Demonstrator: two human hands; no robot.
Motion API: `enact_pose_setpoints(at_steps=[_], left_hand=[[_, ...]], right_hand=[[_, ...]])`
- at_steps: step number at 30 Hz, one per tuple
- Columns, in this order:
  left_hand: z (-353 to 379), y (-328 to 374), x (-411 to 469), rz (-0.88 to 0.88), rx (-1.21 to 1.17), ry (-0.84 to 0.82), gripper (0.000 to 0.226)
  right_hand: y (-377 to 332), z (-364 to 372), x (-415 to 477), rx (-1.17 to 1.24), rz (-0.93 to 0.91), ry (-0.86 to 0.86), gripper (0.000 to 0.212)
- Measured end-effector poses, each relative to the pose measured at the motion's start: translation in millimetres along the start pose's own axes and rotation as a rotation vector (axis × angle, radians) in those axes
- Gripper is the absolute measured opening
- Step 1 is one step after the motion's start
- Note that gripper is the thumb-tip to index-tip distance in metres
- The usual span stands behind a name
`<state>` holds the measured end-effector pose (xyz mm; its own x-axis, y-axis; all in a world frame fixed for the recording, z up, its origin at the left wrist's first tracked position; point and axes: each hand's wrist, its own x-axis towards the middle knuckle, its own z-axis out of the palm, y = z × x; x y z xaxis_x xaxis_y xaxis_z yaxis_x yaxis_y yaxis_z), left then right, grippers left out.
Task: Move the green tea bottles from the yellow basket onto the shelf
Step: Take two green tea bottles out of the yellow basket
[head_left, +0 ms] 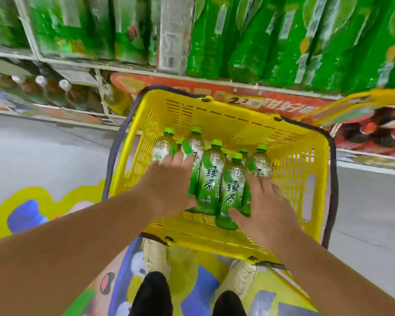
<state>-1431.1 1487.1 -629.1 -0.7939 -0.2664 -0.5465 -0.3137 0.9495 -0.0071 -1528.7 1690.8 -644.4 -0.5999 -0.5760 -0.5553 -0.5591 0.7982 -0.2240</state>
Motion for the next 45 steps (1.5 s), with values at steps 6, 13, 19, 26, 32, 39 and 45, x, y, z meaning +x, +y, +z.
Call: enact_pose_setpoints(at_steps=[6, 13, 19, 26, 32, 39, 45], left_hand=[[25.3, -4.9, 38.0, -0.074, -0.177, -0.002, 0.099], [45.2, 12.5, 59.8, -0.421, -0.521, -0.055, 0.076], [55.3, 18.6, 72.5, -0.499, -0.662, -0.068, 0.066], [57.5, 19.8, 70.7, -0.508, -0.635, 0.028, 0.062], [57.6, 16.4, 67.8, -0.531, -0.728, -0.026, 0.070], [30.5, 19.3, 28.1, -0.448, -0.755, -0.023, 0.071], [-29.6, 21.6, -16.4, -0.417, -0.791, 0.029, 0.079]], right_hand=[[21.5, 22.8, 36.2, 0.098, 0.185, 0.028, 0.097], [44.1, 44.3, 64.4, 0.394, 0.383, 0.022, 0.084], [50.2, 59.0, 73.7, 0.598, 0.453, 0.022, 0.054], [51.0, 60.7, 80.9, 0.711, 0.515, 0.025, 0.040], [52.6, 55.5, 73.0, 0.736, 0.451, 0.061, 0.020], [31.4, 20.8, 38.7, 0.779, 0.400, 0.153, 0.027], [0.9, -25.9, -4.2, 0.789, 0.372, 0.202, 0.028]])
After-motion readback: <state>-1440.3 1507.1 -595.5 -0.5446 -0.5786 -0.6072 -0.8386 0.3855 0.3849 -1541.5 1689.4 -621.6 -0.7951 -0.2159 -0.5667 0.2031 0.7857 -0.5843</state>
